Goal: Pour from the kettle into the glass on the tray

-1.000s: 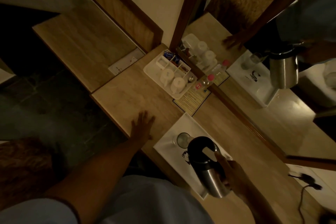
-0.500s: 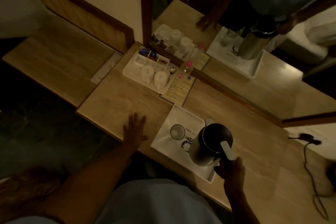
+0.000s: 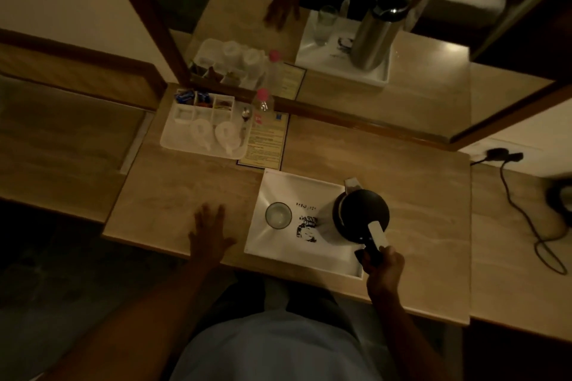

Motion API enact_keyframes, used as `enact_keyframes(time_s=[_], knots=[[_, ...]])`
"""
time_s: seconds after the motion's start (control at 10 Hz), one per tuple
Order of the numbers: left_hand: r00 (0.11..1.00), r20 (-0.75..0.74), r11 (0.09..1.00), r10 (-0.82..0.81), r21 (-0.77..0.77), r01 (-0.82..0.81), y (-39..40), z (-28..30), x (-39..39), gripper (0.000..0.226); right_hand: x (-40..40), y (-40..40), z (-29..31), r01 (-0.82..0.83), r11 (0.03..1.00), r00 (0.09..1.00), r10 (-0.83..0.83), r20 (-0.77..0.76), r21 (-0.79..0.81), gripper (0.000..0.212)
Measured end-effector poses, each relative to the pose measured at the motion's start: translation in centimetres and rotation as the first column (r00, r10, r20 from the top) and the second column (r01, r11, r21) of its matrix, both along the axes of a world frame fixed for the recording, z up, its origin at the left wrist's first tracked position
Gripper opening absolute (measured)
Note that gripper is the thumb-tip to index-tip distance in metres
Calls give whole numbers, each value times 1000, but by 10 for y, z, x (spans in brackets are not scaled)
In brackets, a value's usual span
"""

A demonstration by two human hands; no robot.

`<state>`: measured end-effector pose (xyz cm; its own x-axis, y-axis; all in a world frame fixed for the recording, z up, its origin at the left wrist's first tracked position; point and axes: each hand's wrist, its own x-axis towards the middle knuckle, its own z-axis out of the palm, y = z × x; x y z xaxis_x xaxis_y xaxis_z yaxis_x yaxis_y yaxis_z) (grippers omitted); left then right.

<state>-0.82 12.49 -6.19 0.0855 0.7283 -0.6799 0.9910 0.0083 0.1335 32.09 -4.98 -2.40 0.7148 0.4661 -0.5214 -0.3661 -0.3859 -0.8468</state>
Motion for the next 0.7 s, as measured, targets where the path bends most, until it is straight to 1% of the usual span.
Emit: enact_keyframes(time_s=[0.1, 0.2, 0.3, 0.4, 0.5, 0.6, 0.7], knots=[[1000, 8, 1000, 4, 0, -4, 0, 0, 3, 102, -2, -5, -3, 27, 999, 998, -26, -49, 31, 56], [1000, 2, 1000, 5, -4, -5, 0, 1, 5, 102, -2, -8, -1, 32, 999, 998, -31, -52, 19, 43], [1000, -8, 1000, 7, -9, -7, -2, 2, 8, 102, 0, -9, 0, -6, 1000, 999, 6, -32, -1, 35], [1000, -3, 1000, 14, -6, -14, -3, 3, 9, 101, 5, -14, -9, -123, 992, 990, 125, 68, -27, 48], [999, 1, 999, 33, -15, -33, -3, 7, 11, 101, 8, -20, -3, -276, 960, 950, 268, 159, 32, 44], [997, 25, 997, 71, -22, -70, -8, 10, 11, 101, 23, -22, 17, -459, 876, 846, 380, 375, 147, 50], [999, 26, 999, 41, 5, -41, -3, 11, 10, 96, 48, -11, 30, -550, 820, 748, 400, 529, 157, 51]])
